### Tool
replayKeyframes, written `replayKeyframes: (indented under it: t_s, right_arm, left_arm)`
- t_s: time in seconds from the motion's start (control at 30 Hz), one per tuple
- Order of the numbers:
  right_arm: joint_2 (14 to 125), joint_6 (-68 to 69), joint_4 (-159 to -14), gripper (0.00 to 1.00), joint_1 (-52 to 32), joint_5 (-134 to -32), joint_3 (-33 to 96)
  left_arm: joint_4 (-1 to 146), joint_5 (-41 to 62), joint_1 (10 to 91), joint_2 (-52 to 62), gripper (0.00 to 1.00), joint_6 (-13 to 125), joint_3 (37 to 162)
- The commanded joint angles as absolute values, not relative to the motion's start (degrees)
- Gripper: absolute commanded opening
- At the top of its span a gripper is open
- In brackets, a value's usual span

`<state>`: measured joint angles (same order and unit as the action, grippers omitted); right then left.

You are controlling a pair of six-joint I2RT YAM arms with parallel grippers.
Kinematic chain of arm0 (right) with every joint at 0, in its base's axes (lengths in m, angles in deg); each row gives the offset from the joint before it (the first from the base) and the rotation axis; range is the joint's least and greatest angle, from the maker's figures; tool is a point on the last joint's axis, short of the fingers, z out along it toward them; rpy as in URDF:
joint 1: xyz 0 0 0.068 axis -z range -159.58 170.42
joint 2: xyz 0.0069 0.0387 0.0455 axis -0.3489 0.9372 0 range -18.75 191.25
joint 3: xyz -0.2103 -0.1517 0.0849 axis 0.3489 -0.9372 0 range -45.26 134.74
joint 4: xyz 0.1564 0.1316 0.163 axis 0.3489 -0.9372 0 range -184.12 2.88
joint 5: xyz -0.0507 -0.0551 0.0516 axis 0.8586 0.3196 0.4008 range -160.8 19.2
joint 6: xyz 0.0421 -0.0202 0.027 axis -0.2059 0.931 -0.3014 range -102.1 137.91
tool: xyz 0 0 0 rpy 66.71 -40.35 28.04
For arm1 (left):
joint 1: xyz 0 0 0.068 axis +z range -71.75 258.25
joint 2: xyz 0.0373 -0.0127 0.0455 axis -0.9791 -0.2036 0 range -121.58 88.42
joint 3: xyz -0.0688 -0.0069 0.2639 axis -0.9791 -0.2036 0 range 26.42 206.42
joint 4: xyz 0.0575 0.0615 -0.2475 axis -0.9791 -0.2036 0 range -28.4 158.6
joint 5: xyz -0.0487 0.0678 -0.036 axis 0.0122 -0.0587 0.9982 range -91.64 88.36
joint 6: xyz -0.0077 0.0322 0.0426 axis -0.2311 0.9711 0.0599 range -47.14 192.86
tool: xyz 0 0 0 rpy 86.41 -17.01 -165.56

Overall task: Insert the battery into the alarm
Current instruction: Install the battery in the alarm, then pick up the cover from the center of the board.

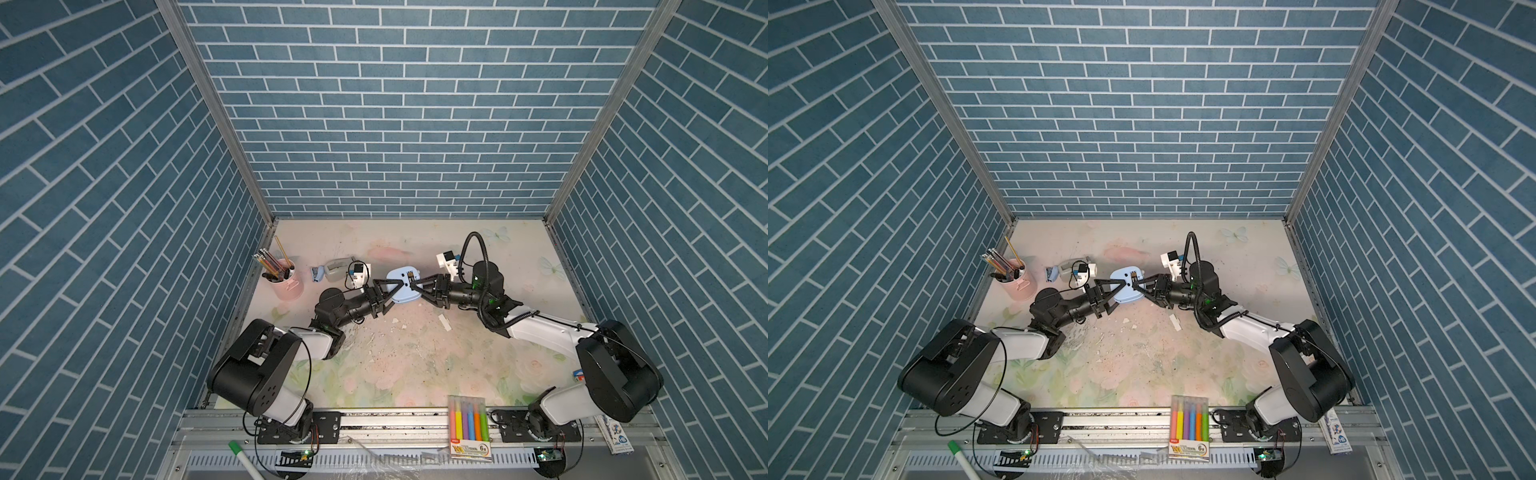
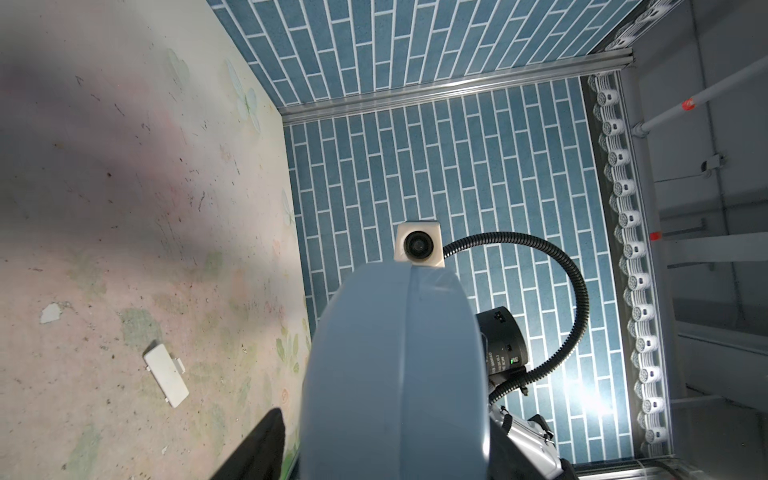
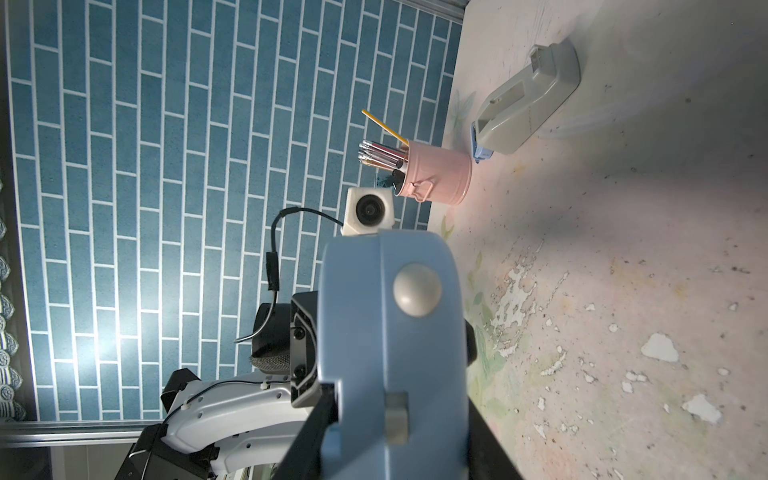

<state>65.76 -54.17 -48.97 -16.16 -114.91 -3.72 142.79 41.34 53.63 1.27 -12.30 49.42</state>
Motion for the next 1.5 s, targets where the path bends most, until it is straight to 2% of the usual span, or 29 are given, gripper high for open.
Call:
replayKeyframes:
  t_s: [0.0, 0.1, 0.37, 0.67, 0.8, 0.93, 0.97, 1.03, 1.1, 1.27, 1.33, 1.47]
  right_arm:
    - [66.2, -55.3, -45.4, 0.00, -16.9, -114.5, -4.1]
    - [66.2, -55.3, -45.1, 0.00, -17.3, -113.9, -4.4]
    - [66.9, -55.7, -44.8, 0.00, -17.3, -112.1, -4.3]
    - [69.0, -56.4, -44.4, 0.00, -18.6, -113.2, -3.4]
    - [69.2, -56.3, -45.0, 0.00, -18.9, -113.2, -3.6]
    - [68.0, -52.2, -53.5, 0.00, -18.7, -111.9, -2.8]
    - [67.5, -51.2, -55.6, 0.06, -18.6, -111.4, -2.5]
    - [66.3, -48.1, -62.9, 0.25, -17.3, -110.1, -1.6]
    - [63.9, -42.4, -76.2, 0.36, -15.0, -106.4, 0.4]
    - [58.7, -26.4, -106.7, 0.55, -11.1, -92.8, 7.6]
    - [58.8, -22.5, -113.3, 0.61, -10.5, -89.7, 10.1]
    - [59.2, -19.2, -117.5, 0.73, -9.9, -88.8, 10.8]
  left_arm:
    - [143.8, 42.7, 55.3, 0.6, 0.58, -11.3, 50.0]
    - [143.7, 43.4, 56.3, 0.8, 0.48, -11.4, 49.6]
    - [143.7, 43.6, 56.4, 1.7, 0.55, -10.8, 47.0]
    - [143.7, 44.6, 56.3, 1.8, 0.45, -10.2, 46.9]
    - [143.7, 45.0, 56.3, 0.7, 0.32, -10.1, 48.0]
    - [143.7, 45.5, 56.3, 0.0, 0.24, -9.5, 48.0]
    - [143.7, 45.5, 56.4, -0.3, 0.22, -9.4, 47.7]
    - [143.7, 45.7, 56.3, -0.8, 0.17, -9.0, 47.2]
    - [143.5, 45.9, 56.4, -1.5, 0.14, -8.4, 46.4]
    - [143.5, 45.0, 56.4, -4.7, 0.07, -6.7, 44.2]
    - [143.4, 44.5, 56.4, -6.3, 0.03, -5.9, 43.8]
    - [143.7, 44.5, 56.4, -9.2, 0.00, -4.5, 43.7]
